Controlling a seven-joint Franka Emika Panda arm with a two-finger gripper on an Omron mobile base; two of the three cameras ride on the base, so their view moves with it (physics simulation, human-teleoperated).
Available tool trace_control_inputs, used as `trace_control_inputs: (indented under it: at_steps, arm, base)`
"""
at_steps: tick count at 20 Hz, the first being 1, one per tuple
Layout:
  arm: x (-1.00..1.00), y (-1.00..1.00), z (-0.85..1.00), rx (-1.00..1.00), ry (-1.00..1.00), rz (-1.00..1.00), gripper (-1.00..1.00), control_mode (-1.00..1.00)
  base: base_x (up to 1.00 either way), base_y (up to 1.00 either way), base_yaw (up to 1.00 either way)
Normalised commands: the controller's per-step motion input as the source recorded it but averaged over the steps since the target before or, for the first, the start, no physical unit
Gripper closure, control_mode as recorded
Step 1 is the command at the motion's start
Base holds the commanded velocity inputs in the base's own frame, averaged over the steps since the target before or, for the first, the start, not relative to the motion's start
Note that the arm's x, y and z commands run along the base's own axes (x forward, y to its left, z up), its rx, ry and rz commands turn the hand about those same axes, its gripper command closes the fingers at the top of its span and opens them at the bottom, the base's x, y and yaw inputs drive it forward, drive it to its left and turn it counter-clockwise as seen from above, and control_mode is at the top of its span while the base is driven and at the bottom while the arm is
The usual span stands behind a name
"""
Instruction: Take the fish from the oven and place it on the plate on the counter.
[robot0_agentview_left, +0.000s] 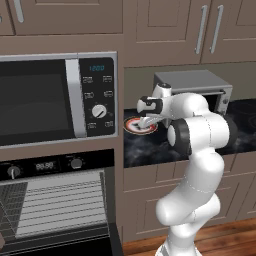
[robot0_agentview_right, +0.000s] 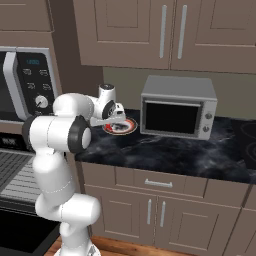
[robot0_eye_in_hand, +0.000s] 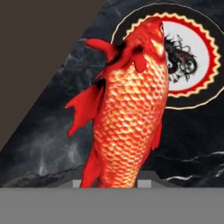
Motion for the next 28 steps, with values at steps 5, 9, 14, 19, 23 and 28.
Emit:
trace_control_inputs:
  at_steps: [5, 9, 14, 19, 23, 28]
  arm:
    - [0.53, 0.00, -0.29, 0.00, 0.00, 0.00, 1.00, -1.00]
    - [0.36, 0.00, -0.22, 0.00, 0.00, 0.00, 1.00, -1.00]
    - [0.59, 0.00, -0.13, 0.00, 0.00, 0.00, 1.00, -1.00]
    - [0.53, 0.00, -0.19, 0.00, 0.00, 0.00, 1.00, -1.00]
    - [0.31, 0.00, -0.28, 0.00, 0.01, 0.00, 1.00, -1.00]
    - [0.06, 0.00, -0.42, 0.00, 0.06, 0.00, 1.00, -1.00]
  base:
    - [0.00, 0.00, 0.00]
    - [0.00, 0.00, 0.00]
    - [0.00, 0.00, 0.00]
    - [0.00, 0.00, 0.00]
    - [0.00, 0.00, 0.00]
    - [0.00, 0.00, 0.00]
